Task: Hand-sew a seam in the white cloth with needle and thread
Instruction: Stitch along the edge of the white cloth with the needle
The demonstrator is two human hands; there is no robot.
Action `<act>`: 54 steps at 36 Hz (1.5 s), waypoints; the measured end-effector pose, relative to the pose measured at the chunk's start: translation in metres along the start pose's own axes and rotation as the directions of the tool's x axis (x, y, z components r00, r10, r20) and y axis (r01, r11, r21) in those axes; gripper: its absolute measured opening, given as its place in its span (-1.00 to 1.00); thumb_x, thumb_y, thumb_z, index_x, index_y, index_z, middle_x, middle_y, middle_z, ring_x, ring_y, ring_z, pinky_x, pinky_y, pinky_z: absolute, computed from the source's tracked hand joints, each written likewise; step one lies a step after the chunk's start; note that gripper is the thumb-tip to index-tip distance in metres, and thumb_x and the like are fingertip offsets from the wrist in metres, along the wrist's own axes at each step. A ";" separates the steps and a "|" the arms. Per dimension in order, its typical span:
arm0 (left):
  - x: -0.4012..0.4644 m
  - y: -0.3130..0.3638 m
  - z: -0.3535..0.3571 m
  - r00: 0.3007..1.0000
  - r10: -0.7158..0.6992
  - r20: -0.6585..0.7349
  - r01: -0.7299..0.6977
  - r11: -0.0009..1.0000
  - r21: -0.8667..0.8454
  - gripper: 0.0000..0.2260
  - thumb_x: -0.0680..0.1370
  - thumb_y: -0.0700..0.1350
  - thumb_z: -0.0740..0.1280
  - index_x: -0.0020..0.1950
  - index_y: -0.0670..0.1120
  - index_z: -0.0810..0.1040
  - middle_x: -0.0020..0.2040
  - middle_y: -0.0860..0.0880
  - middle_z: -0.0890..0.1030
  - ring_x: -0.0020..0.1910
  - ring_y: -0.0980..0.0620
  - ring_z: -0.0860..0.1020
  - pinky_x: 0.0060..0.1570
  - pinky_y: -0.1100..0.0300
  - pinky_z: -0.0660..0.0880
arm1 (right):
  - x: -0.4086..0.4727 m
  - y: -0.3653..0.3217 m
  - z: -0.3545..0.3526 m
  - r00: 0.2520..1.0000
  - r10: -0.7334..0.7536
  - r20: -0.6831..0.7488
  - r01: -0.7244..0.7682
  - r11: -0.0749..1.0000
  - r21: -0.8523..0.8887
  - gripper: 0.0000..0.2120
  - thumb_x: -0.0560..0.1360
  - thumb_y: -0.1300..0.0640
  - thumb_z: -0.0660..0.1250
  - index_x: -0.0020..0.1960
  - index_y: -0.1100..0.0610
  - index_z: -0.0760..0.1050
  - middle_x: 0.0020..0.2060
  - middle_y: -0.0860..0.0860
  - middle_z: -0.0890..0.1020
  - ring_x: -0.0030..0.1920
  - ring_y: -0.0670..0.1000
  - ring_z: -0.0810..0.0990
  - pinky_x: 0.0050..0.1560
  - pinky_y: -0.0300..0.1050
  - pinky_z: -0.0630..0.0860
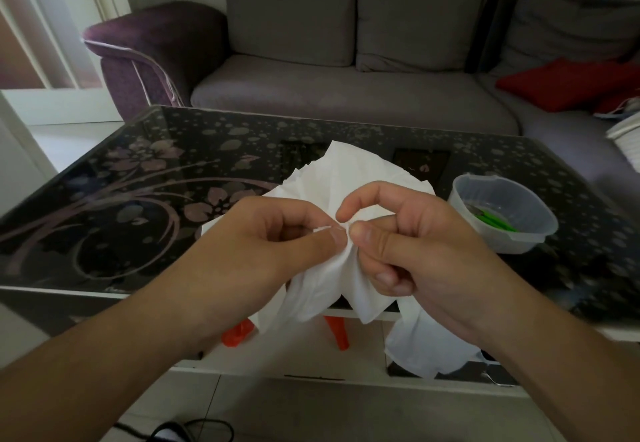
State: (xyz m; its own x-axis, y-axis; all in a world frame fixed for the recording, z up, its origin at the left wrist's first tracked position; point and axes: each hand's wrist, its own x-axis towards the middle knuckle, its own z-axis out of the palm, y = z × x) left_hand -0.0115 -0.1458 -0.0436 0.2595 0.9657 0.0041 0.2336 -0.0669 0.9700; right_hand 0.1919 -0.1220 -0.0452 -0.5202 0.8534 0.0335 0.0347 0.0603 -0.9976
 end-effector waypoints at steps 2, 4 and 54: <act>0.000 0.000 0.000 1.000 -0.010 0.000 0.010 1.000 -0.015 -0.83 0.54 0.02 0.39 -0.05 0.01 0.77 -0.09 0.00 0.76 -0.08 0.02 0.73 -0.08 0.23 0.60 | 0.001 0.000 0.001 1.000 -0.001 -0.010 0.001 1.000 -0.008 -0.90 0.60 0.19 0.32 0.07 0.18 0.56 -0.49 0.11 0.40 -0.48 -0.01 0.28 -0.42 -0.09 0.22; 0.000 0.000 0.000 1.000 -0.021 -0.008 0.021 0.999 -0.036 -0.82 0.51 0.03 0.39 -0.05 0.02 0.77 -0.09 0.00 0.76 -0.07 0.02 0.73 -0.09 0.24 0.61 | 0.002 0.000 0.002 1.000 -0.008 -0.016 0.007 1.000 -0.015 -0.91 0.62 0.17 0.31 0.06 0.18 0.55 -0.48 0.11 0.44 -0.48 -0.01 0.28 -0.42 -0.09 0.24; 0.005 -0.003 0.000 0.993 -0.122 0.002 0.121 0.980 -0.159 -0.82 0.57 -0.06 0.38 -0.04 -0.06 0.77 -0.03 -0.08 0.75 -0.04 -0.04 0.72 -0.01 0.13 0.61 | 0.000 -0.011 0.001 0.962 -0.186 -0.202 0.103 0.927 -0.360 -0.82 0.48 0.34 0.48 -0.18 0.09 0.70 -0.38 0.00 0.65 -0.40 -0.04 0.57 -0.32 -0.30 0.48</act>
State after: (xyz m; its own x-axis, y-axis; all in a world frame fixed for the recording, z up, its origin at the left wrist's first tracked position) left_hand -0.0112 -0.1407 -0.0467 0.2306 0.9663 -0.1148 0.1116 0.0910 0.9896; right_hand 0.1911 -0.1232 -0.0345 -0.3342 0.9141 0.2297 0.2857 0.3305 -0.8995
